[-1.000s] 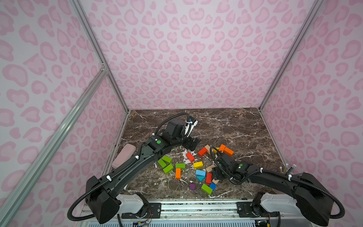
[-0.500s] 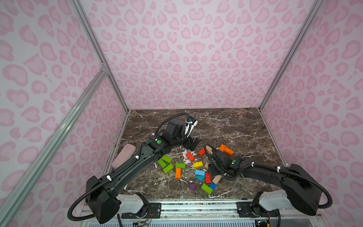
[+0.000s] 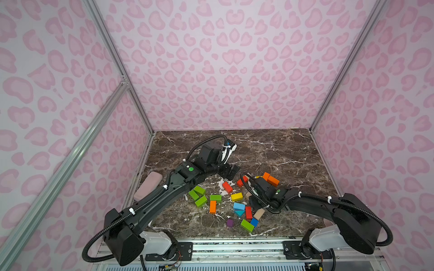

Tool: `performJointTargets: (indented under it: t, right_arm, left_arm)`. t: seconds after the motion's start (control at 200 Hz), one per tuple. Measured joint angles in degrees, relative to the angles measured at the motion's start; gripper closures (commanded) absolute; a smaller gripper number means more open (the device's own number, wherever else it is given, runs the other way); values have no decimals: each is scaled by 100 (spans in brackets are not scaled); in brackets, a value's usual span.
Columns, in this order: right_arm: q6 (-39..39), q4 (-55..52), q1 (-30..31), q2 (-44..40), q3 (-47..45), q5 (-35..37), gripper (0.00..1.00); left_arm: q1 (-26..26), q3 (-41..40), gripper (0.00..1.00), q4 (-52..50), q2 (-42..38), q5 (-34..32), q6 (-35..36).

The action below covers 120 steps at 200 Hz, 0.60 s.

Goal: Assemble a heart with building blocks
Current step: Assemble the building block at the center of the board.

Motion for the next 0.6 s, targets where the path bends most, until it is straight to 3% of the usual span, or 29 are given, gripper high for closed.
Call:
performJointTargets:
  t: [0.6]
  right_arm:
    - [-393,50,0,409,284,87,62]
  left_arm:
    - [0,-17,1,0,-2,0,0]
